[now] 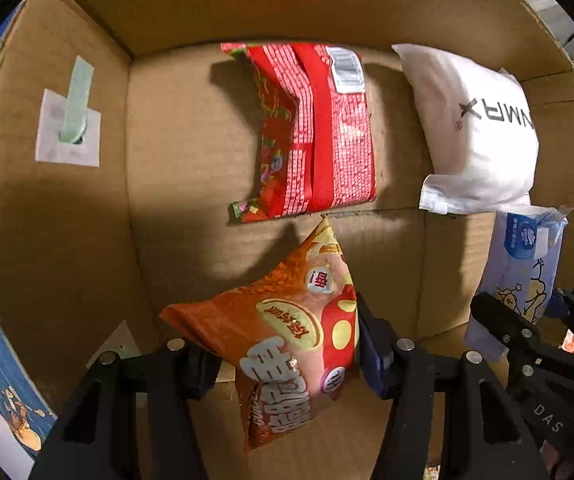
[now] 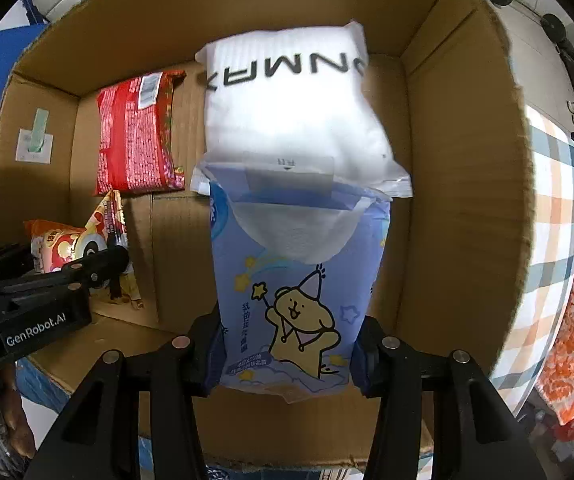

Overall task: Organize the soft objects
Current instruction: 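Carry both items into the box and release them beside the others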

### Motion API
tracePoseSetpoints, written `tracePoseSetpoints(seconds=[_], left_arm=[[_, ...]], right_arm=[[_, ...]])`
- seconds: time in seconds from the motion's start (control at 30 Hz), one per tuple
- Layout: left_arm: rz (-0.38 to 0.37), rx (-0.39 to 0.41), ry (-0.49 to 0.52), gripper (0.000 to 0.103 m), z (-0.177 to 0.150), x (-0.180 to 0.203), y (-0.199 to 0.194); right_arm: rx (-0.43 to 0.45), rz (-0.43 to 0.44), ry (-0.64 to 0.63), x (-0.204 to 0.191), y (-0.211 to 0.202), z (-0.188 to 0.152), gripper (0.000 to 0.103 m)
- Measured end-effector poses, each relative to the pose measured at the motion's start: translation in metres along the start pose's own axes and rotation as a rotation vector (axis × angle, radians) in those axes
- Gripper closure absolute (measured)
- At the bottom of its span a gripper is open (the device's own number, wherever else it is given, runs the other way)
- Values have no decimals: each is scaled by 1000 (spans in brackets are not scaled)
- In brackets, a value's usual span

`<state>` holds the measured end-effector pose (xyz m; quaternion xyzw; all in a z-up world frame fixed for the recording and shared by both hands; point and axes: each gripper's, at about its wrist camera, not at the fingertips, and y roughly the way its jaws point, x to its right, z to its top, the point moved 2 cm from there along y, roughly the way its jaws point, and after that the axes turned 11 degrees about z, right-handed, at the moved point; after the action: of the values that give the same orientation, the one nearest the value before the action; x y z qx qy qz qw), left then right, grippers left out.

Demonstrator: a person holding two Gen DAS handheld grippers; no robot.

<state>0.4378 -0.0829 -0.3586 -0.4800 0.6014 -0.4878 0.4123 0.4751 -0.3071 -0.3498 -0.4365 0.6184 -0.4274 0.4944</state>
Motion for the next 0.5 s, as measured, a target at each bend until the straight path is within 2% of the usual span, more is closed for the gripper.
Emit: tracePoseSetpoints(seconds=[0.27,0.5], left_arm=[[-11,-52,-37,48,-13,-6,16],[43,-11,-32,27,-24,-1,7]], right_arm=[[-31,-2,1,2,17,8,48],[-44,-31,-11,4,30,9,42]])
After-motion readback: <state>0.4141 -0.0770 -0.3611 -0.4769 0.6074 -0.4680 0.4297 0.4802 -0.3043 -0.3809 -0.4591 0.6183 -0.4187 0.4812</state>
